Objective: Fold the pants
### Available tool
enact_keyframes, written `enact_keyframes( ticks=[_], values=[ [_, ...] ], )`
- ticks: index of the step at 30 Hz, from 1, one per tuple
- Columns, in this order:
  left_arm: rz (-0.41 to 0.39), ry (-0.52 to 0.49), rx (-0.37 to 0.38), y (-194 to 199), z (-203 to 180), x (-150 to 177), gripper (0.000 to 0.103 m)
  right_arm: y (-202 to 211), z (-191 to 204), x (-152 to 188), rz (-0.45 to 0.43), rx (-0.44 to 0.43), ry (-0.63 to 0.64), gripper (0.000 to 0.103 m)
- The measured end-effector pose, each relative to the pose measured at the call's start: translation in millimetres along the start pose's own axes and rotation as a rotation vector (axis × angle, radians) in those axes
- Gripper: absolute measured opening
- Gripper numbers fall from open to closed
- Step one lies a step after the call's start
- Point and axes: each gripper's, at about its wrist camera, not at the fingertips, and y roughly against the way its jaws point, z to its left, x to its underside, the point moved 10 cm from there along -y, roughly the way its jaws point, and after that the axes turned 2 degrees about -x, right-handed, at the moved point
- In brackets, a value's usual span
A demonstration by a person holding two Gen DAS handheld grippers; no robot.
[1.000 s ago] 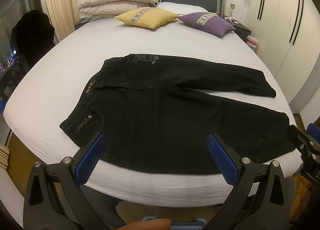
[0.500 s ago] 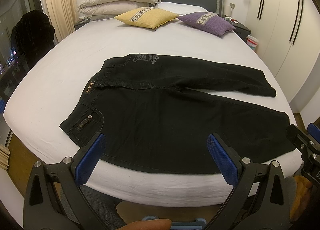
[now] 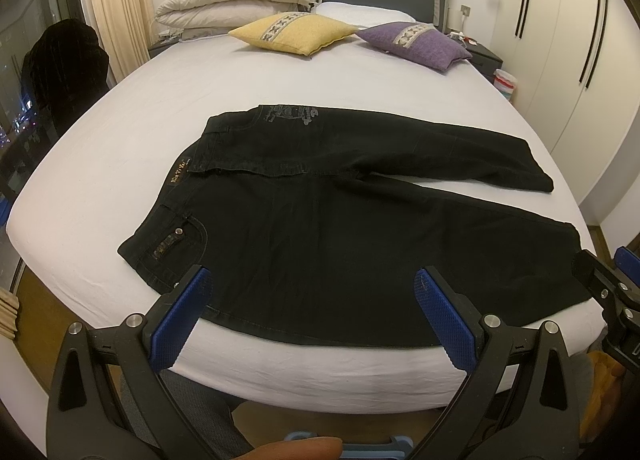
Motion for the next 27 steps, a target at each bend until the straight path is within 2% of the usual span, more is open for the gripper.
enact_keyframes(
  ticks=[5,7,10,12,13,14,15,17,20,21,23,25,27],
  values=[
    [0.004,-0.002,0.041,-10,3,0,0.103,-8,-1,-7,0.012,-0.043,0.023,0.103],
    [0.006,-0.026,0.07,-20,6,-5,0.103,-15,1,-14,0.023,-0.103,0.046,0.103],
    [-0.013,-0.065,0.109,-37,14,-22,0.103,-30,5,-34,0.038,-0.238,0.08,0.103],
    [-0.032,-0.101,0.225,-53,16,-41,0.103,-41,4,-51,0.035,-0.277,0.109,0.103],
    [-0.018,-0.116,0.234,-66,23,-50,0.103,-52,4,-65,0.03,-0.304,0.135,0.103],
    [-0.011,-0.133,0.206,-74,29,-56,0.103,-61,5,-77,0.03,-0.324,0.157,0.103],
    [0.009,-0.178,0.153,-90,38,-66,0.103,-70,6,-87,0.034,-0.342,0.176,0.103],
    [0.025,-0.226,0.12,-119,55,-93,0.103,-89,6,-105,0.043,-0.369,0.21,0.103],
    [0.008,-0.249,0.153,-160,75,-141,0.103,-124,8,-129,0.061,-0.417,0.283,0.103],
    [0.025,-0.27,0.135,-183,84,-159,0.103,-136,11,-134,0.071,-0.439,0.319,0.103],
    [0.062,-0.337,0.148,-221,88,-185,0.103,-161,17,-140,0.098,-0.483,0.406,0.103],
    [0.111,-0.426,0.168,-267,91,-210,0.103,-190,19,-144,0.137,-0.514,0.48,0.099],
    [0.149,-0.473,0.179,-302,95,-229,0.103,-215,17,-146,0.182,-0.529,0.53,0.093]
  ],
)
